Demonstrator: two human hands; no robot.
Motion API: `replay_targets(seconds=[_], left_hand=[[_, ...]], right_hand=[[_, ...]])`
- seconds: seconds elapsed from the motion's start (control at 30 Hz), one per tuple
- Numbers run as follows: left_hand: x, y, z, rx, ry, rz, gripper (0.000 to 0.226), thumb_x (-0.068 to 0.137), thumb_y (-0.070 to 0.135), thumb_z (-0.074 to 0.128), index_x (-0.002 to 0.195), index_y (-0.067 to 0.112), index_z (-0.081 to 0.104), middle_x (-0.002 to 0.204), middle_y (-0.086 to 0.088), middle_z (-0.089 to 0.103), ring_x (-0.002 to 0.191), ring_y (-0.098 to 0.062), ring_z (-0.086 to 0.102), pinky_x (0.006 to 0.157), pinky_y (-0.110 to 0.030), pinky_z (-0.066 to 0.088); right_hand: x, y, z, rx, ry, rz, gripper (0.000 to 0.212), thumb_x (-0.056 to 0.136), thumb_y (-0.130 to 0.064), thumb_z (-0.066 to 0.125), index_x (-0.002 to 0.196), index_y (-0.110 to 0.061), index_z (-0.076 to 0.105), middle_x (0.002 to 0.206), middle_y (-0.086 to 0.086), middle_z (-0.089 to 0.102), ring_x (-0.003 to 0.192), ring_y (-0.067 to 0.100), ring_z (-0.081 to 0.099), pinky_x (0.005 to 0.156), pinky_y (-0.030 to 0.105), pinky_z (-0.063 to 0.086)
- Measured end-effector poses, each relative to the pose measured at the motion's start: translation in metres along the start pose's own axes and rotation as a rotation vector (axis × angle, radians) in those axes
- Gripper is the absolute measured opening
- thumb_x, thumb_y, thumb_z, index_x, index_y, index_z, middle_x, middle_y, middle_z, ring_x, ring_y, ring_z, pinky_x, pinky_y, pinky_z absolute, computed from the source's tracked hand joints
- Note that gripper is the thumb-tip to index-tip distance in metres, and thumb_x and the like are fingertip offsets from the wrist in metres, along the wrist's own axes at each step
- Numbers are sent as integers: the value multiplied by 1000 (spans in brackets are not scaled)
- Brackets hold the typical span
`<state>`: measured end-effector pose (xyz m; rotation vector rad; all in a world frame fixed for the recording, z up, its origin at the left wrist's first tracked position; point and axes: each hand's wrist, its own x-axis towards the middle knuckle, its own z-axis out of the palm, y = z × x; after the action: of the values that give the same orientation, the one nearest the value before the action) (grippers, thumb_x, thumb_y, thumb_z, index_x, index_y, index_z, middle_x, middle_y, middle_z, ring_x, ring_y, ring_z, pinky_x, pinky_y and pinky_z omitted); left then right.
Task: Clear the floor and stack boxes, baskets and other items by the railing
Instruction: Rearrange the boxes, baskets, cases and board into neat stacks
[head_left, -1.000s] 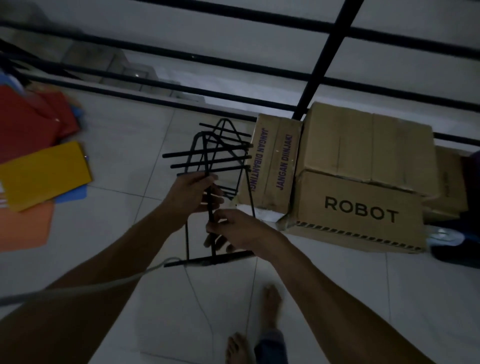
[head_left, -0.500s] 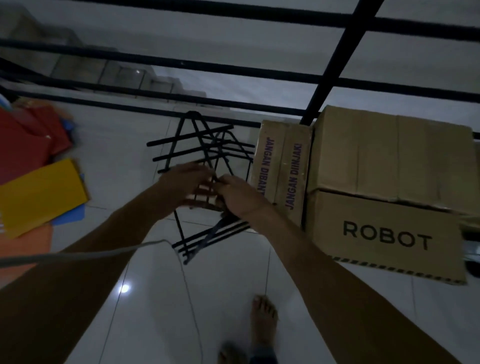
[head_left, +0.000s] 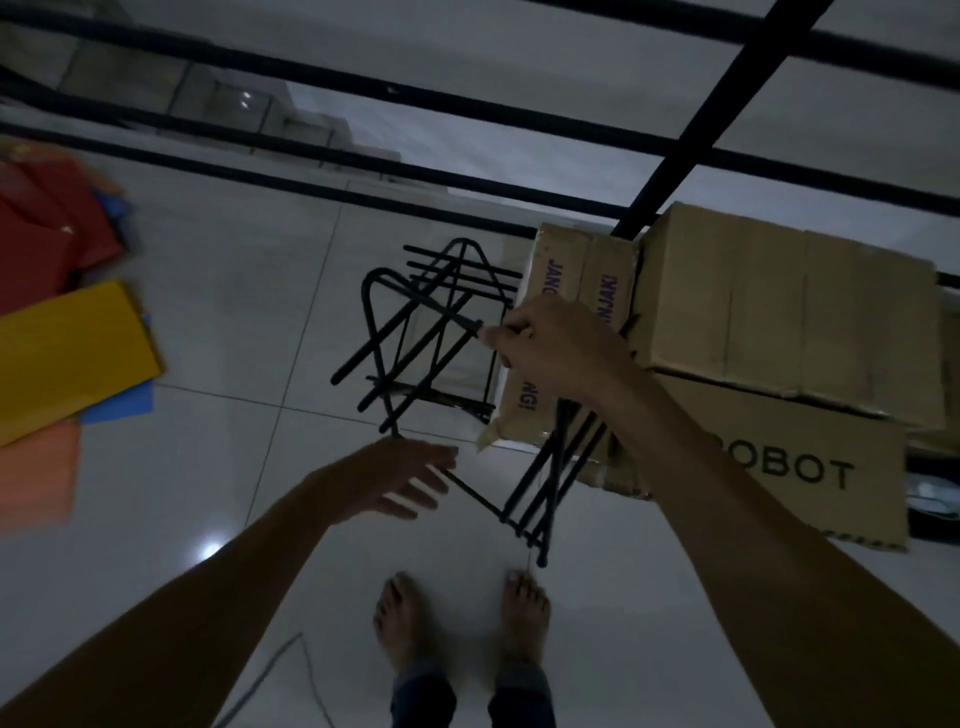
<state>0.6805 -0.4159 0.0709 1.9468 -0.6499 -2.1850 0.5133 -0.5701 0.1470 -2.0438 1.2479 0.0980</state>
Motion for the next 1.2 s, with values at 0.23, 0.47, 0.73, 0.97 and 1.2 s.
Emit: replay_targets(seconds=[0.23,0.47,0.73,0.97,1.2], left_hand=[[-25,58,-32,-219,214,342,36,98,40,58,116,11,69,109,-14,73,100,-27,72,87,-37,59],[-47,129,-64,-328,133,454,39,97,49,57,117,18,70,109,-7,76,102,-21,73,91,-35,57],[-12,163,-87,-265,186,480,26,93,8,67,117,-2,68,108,-15,74,96,-23,71,86,-30,60],[45,154,-91,-256,290,396,45,90,-16,56,130,4,61,116,-17,68,101,-22,65,83,-23,57],[61,157,-106,-316,309,386,49,91,-13,57,134,12,61,105,-11,74,106,-22,69,89,-31,57]], right_hand=[[-14,-11,17,196,241,61,51,99,-53,49,63,-18,56,61,-7,53,61,11,57,62,34,49],[-4,-45,36,343,440,77,37,104,-41,45,74,-23,57,70,-5,58,66,12,56,59,29,39],[58,-37,84,830,250,54,20,105,-25,41,94,-32,56,65,-13,51,58,11,44,58,35,38],[97,-19,106,794,35,218,27,108,-28,37,127,-23,54,85,4,64,70,16,58,57,23,42],[116,-20,105,771,41,194,26,108,-26,35,124,-20,54,74,1,63,60,11,59,52,20,43]])
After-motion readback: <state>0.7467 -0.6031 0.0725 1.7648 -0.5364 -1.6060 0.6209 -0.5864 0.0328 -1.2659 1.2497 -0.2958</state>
